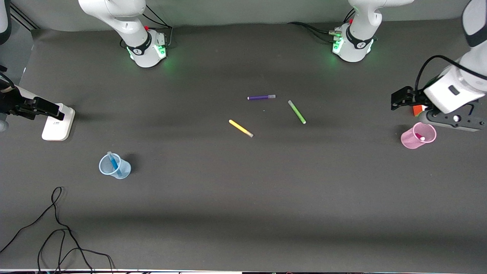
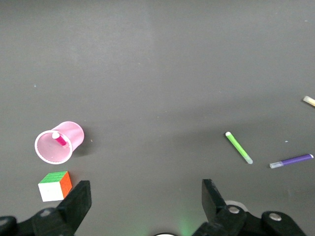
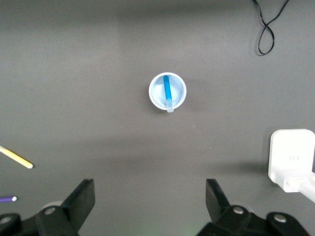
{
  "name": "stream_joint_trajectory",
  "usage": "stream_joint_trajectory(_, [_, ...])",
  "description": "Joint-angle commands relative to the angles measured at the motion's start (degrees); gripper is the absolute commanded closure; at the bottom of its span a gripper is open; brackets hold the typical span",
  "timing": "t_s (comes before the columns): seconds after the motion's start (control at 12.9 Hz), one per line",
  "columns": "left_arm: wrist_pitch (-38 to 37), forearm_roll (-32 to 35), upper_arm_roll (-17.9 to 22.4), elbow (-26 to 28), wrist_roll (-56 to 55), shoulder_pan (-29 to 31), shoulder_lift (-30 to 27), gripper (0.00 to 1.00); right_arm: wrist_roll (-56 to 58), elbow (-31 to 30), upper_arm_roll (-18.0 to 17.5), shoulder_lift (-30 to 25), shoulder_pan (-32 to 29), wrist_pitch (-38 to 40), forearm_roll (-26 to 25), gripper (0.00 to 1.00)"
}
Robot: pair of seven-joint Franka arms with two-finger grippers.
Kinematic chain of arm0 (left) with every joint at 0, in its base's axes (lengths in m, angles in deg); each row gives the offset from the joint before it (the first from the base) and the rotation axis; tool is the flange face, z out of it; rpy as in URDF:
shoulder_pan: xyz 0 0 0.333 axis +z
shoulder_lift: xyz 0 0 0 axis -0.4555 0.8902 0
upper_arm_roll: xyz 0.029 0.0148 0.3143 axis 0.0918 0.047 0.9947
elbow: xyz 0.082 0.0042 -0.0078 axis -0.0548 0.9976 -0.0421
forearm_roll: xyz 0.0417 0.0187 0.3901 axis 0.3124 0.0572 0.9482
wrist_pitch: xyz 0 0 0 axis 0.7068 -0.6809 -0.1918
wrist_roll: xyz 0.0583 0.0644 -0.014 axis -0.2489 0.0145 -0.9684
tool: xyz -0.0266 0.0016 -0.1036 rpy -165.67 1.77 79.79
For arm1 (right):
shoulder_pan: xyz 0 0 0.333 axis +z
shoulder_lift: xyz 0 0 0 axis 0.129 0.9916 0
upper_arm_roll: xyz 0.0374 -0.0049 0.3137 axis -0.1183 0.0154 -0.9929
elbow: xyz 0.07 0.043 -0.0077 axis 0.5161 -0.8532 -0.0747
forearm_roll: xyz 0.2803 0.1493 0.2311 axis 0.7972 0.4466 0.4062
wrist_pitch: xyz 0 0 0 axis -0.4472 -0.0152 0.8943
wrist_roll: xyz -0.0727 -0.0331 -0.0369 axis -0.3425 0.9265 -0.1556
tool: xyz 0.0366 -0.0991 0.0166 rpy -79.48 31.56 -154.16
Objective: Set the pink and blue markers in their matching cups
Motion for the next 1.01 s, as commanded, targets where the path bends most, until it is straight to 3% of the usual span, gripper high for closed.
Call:
stream_joint_trajectory(0.0, [-0.32, 2.03, 0.52, -2.17, -1.57, -0.62, 1.63, 0.0, -1.01, -0.02, -1.25, -0.66, -0.82, 0.69, -1.33, 0.0])
stream_joint_trajectory(0.31, [-5.58, 2.12, 0.18, -1.66, -4.54, -0.8, 0.59, 0.0, -0.31, -0.1, -1.33, -0.66, -0.64, 0.69, -4.39, 0.0])
stream_joint_trajectory(0.39, [-5.68, 2.2, -0.35, 0.52, -4.9, -0.54, -0.81, 0.0, 0.04, -0.1, -1.25, -0.66, -0.64, 0.69, -4.67, 0.0])
stream_joint_trajectory(0.78, [1.94, 2.55, -0.35, 13.79, -3.95, -0.01, -8.98, 0.0, -0.05, -0.1, -1.07, -0.57, -0.73, 0.78, -4.15, 0.0])
stream_joint_trajectory(0.93, [2.92, 4.56, -0.7, 13.99, -3.5, -0.44, -9.44, 0.0, -0.31, -0.1, -1.07, -0.57, -0.73, 0.78, -4.06, 0.0])
